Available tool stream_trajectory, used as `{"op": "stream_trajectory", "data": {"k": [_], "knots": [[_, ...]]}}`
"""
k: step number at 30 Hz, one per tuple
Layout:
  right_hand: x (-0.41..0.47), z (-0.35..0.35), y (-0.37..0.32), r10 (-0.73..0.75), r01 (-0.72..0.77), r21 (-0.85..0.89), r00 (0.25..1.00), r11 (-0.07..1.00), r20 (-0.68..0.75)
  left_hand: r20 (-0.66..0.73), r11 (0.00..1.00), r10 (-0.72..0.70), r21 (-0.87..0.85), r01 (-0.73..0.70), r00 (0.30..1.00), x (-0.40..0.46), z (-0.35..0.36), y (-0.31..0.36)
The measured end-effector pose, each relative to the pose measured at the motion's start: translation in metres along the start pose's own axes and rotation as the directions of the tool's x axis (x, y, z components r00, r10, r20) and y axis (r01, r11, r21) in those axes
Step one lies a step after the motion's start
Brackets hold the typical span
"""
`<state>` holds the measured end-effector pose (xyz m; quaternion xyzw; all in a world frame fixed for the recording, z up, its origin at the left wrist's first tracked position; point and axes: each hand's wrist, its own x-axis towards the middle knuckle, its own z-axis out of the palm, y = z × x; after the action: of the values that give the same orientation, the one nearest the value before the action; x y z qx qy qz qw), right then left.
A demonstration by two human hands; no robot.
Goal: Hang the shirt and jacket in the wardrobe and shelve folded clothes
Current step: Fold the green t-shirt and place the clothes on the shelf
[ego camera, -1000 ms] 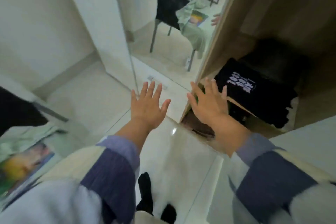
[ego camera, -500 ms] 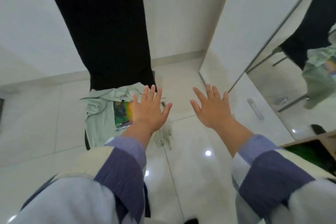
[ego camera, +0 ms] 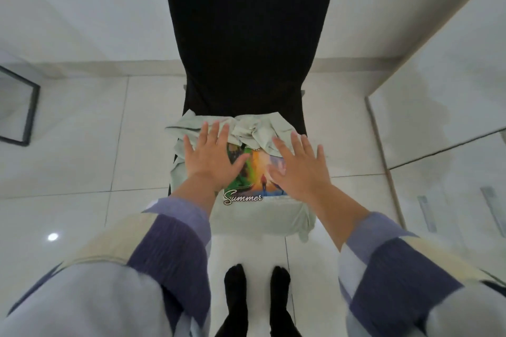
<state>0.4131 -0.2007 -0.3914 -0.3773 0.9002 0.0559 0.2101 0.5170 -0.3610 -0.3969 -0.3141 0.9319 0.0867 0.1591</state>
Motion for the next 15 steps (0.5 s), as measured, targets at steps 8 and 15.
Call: {"op": "stream_trajectory", "data": {"k": [8, 15], "knots": [[0.114, 0.076, 0.002, 0.021, -0.017, 0.127, 0.999, 0.992, -0.03, 0.017, 0.998, -0.007, 0.066, 0.006, 1.0, 0.097, 0.078, -0.015], [0.173, 0.104, 0.014, -0.051, 0.048, -0.035, 0.993, 0.998, -0.103, -0.091, 0.993, -0.013, 0.114, 0.024, 0.996, 0.154, 0.106, -0.023]]}}
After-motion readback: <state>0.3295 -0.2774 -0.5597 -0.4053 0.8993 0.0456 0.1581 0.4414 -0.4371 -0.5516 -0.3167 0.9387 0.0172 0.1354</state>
